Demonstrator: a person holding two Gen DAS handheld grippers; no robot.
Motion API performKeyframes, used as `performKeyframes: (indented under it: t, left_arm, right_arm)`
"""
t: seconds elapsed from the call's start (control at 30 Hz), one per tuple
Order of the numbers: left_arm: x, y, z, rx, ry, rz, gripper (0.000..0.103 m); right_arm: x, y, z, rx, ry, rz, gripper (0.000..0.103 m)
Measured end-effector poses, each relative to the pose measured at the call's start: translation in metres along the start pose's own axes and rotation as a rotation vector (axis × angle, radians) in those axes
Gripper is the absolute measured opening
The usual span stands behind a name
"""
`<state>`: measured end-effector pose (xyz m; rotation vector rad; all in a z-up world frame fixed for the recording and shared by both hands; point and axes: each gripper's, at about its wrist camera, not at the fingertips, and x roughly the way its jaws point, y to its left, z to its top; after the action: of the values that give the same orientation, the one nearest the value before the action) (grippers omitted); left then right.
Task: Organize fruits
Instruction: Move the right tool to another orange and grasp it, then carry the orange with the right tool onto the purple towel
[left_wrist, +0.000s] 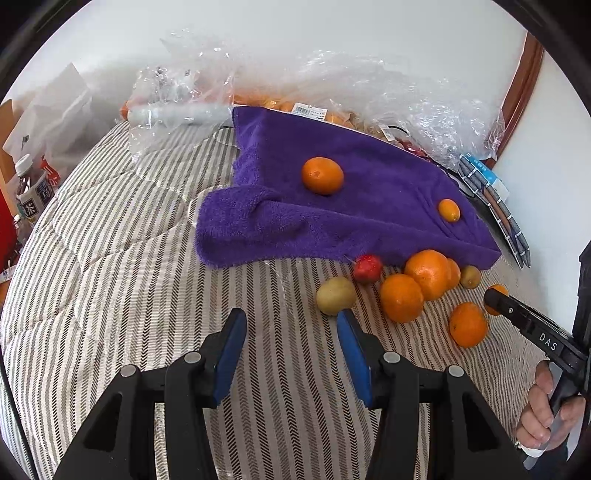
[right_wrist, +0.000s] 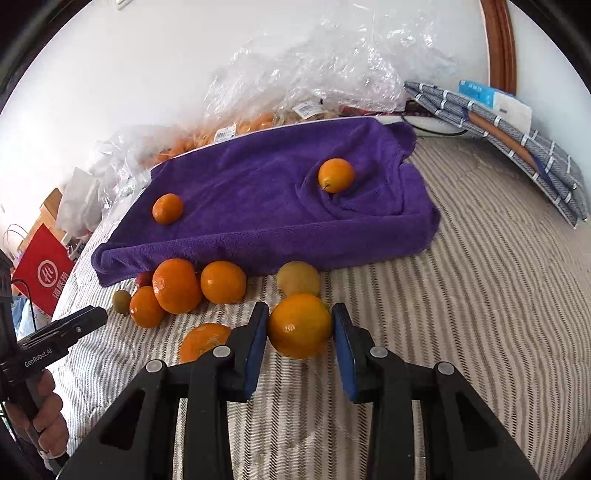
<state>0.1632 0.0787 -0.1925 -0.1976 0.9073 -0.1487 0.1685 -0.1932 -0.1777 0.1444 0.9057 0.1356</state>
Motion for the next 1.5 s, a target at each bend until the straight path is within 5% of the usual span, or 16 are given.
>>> performKeyframes:
  t: [0.23, 0.43, 1.5]
  left_arm:
    - [0.012, -0.020, 0.005, 0.046, -0.005, -0.016, 0.047]
    - [0.019, -0.028, 0.005, 0.066, -0.036, 0.016, 0.025]
    - [0.016, -0.014, 0.003, -0.013, -0.059, -0.060, 0.025]
  right_arm:
    - [-0.010, -0.019, -0.008, -0.021, -0.016, -0.058, 0.035]
    - [-0.013, -0.020, -0.012, -0.040, -0.054, -0.072, 0.035]
    - [-0.012, -0.038, -0.010, 0.054, -0.047, -0.046, 0.035]
